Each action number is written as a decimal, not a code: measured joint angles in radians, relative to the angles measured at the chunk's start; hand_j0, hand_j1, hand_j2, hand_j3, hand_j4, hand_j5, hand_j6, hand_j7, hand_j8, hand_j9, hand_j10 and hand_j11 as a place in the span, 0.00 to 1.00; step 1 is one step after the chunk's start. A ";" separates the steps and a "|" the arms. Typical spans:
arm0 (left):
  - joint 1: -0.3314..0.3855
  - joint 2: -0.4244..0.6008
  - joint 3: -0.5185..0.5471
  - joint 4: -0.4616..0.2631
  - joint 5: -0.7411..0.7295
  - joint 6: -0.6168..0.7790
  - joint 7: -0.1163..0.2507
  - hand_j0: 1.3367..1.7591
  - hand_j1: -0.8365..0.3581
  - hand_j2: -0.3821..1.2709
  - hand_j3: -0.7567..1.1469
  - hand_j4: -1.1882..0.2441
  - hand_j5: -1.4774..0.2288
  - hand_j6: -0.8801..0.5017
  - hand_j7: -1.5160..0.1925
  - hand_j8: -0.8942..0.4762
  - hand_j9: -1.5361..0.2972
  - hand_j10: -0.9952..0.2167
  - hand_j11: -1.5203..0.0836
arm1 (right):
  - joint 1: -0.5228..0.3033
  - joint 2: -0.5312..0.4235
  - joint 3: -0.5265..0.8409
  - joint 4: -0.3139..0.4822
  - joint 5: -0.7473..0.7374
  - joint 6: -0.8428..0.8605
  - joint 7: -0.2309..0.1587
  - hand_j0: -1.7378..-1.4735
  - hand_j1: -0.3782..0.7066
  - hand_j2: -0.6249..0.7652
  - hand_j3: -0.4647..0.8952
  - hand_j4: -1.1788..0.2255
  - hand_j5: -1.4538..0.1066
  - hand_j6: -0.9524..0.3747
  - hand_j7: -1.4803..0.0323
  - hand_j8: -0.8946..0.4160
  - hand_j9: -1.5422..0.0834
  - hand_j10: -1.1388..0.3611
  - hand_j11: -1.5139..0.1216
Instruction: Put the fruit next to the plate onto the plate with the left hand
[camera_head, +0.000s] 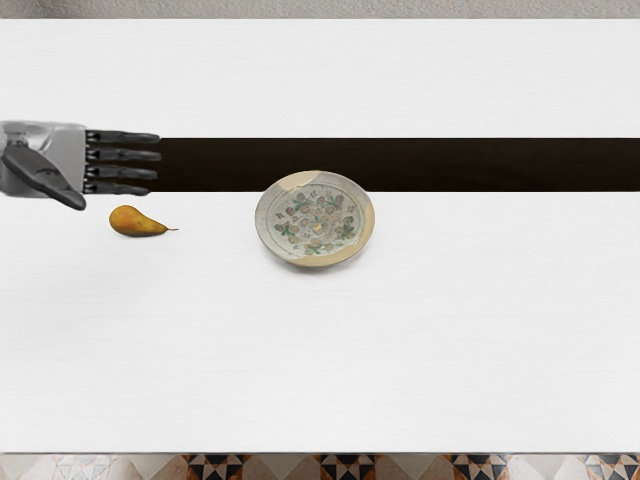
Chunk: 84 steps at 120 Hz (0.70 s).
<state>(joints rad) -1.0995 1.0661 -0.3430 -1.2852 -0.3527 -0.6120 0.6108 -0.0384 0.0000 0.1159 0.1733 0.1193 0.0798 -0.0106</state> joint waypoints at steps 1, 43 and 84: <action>0.000 0.000 0.001 -0.001 0.000 0.000 0.000 0.76 0.99 0.23 0.40 0.83 0.87 0.64 0.89 0.65 0.84 0.82 0.95 | 0.000 0.000 0.000 0.000 0.000 0.000 0.000 0.30 0.06 0.44 0.34 0.82 0.90 0.69 0.95 0.66 0.92 0.74 0.90; -0.075 -0.042 0.009 -0.005 0.128 0.000 0.000 0.76 0.99 0.23 0.40 0.83 0.87 0.64 0.89 0.65 0.84 0.82 0.95 | 0.001 0.000 -0.007 0.001 -0.008 0.000 0.000 0.30 0.06 0.44 0.34 0.82 0.90 0.69 0.95 0.66 0.92 0.74 0.90; -0.151 -0.185 0.004 0.007 0.660 0.000 0.000 0.76 0.99 0.23 0.40 0.83 0.87 0.64 0.89 0.65 0.84 0.82 0.95 | 0.001 0.000 -0.007 0.002 -0.008 0.000 0.000 0.30 0.06 0.44 0.34 0.82 0.90 0.69 0.95 0.66 0.92 0.74 0.90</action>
<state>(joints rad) -1.2501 0.8815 -0.3389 -1.2783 0.3074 -0.6115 0.6109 -0.0372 0.0000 0.1094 0.1749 0.1110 0.0798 -0.0107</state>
